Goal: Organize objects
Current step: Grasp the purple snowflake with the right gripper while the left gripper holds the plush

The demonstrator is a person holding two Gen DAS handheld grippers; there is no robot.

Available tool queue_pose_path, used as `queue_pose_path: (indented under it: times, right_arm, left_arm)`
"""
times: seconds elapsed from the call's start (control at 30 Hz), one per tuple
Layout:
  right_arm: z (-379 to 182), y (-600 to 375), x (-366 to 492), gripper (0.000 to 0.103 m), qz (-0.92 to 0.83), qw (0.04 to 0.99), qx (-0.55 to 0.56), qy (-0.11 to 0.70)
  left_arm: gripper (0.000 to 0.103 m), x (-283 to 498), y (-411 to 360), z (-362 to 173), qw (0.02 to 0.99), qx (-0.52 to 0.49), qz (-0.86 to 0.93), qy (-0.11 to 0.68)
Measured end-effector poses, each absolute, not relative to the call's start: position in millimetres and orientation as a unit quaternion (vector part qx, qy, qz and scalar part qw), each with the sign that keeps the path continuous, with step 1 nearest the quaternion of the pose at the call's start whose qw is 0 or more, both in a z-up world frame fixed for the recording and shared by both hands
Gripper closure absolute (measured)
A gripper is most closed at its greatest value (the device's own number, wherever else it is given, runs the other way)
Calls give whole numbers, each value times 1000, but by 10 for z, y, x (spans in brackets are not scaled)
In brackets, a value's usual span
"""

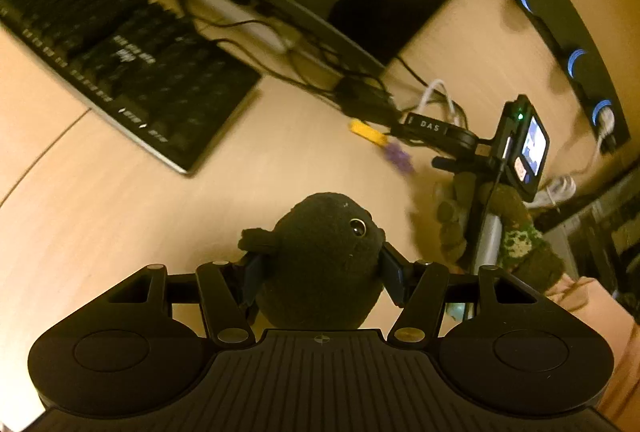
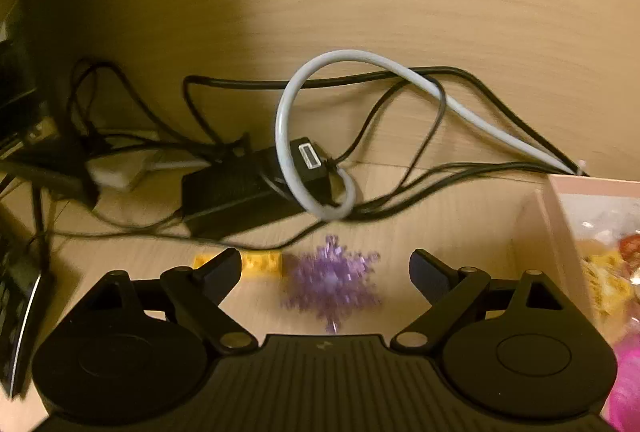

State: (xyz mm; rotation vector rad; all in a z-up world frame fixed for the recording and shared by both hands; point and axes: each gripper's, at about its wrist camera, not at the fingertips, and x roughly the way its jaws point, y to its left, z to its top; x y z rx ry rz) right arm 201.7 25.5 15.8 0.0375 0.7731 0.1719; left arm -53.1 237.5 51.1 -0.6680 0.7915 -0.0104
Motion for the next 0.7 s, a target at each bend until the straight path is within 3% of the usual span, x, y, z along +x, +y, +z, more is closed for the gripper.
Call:
queue_pose_path:
  times: [0.17, 0.23, 0.43, 0.7]
  right_arm:
    - [15, 340, 2146, 14, 68, 923, -18, 379]
    - [3, 315, 2129, 26, 82, 920, -6, 384]
    - [58, 272, 1945, 44, 92, 912, 22, 399]
    - [117, 264, 1358, 54, 134, 894, 21, 427]
  left_arm:
    - [39, -552, 2489, 575, 873, -321, -5, 368]
    - [39, -524, 2505, 566, 871, -324, -8, 369]
    - [38, -375, 2434, 514, 861, -334, -28, 383]
    - [38, -209, 2132, 433, 848, -333, -58, 408]
